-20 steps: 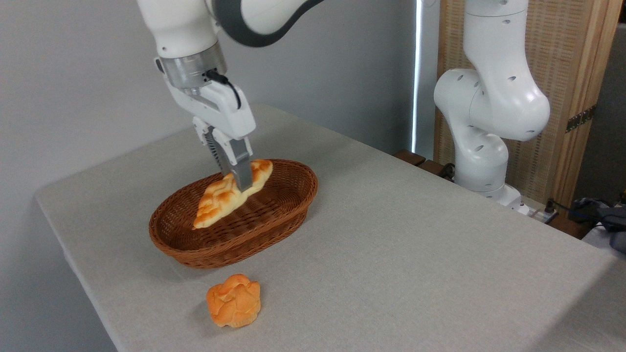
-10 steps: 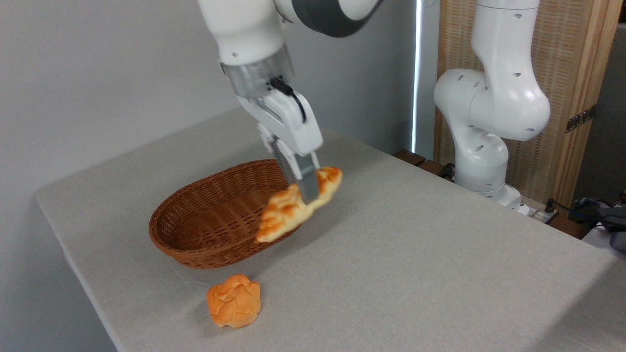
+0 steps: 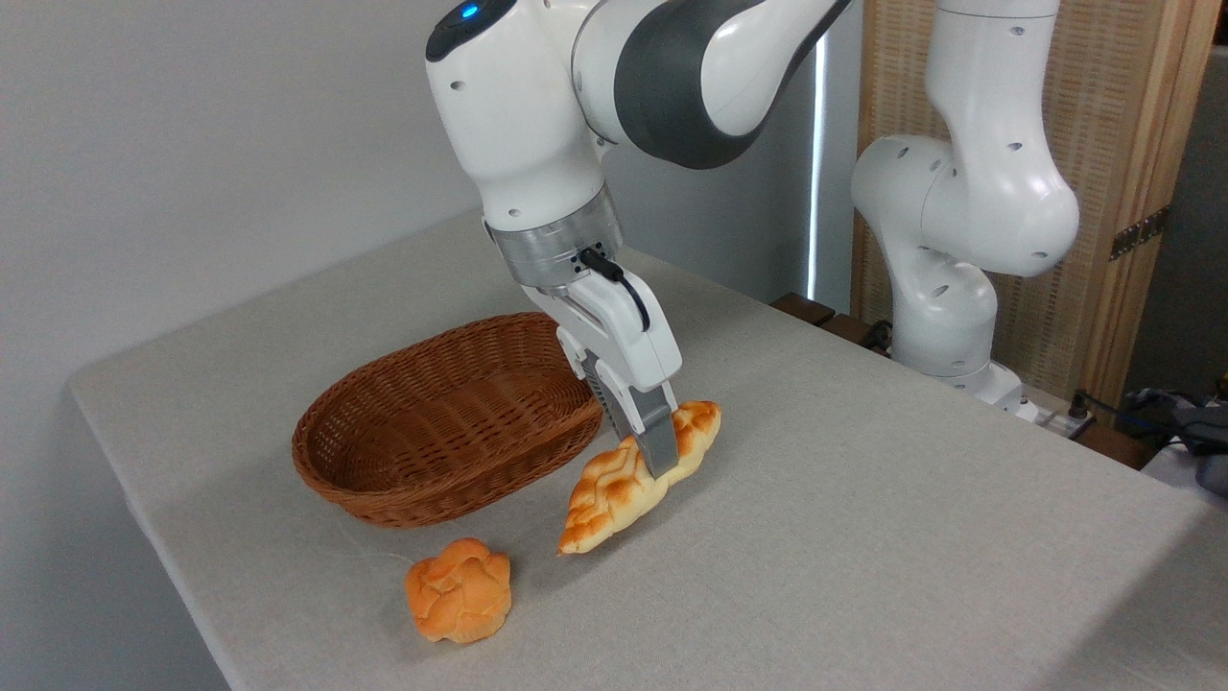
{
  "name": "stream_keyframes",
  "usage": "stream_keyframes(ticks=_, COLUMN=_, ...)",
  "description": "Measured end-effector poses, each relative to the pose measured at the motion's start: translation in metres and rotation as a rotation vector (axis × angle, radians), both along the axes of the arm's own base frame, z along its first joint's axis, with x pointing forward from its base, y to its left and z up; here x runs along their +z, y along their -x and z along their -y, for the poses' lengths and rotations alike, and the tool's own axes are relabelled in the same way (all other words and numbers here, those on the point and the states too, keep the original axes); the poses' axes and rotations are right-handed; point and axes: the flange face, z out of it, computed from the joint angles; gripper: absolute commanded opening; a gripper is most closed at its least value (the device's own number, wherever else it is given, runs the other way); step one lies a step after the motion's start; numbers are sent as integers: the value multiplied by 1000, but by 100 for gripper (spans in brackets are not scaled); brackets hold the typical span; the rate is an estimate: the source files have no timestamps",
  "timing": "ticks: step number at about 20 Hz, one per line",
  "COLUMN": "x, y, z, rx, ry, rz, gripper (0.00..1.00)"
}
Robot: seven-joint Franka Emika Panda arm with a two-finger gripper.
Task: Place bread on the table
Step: 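Lower the held bread onto the table beside the orange bun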
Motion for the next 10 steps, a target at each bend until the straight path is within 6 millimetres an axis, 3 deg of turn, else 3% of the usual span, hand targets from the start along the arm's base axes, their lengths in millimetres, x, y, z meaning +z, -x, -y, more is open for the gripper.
stream_keyframes(ticks=3, x=-5, y=-1, z=-2, rx=-11, ry=-25, rz=-1, gripper=68)
stream_keyframes(ticks=10, x=-5, y=-2, z=-3, rx=-27, ry=-26, rz=5, gripper=89)
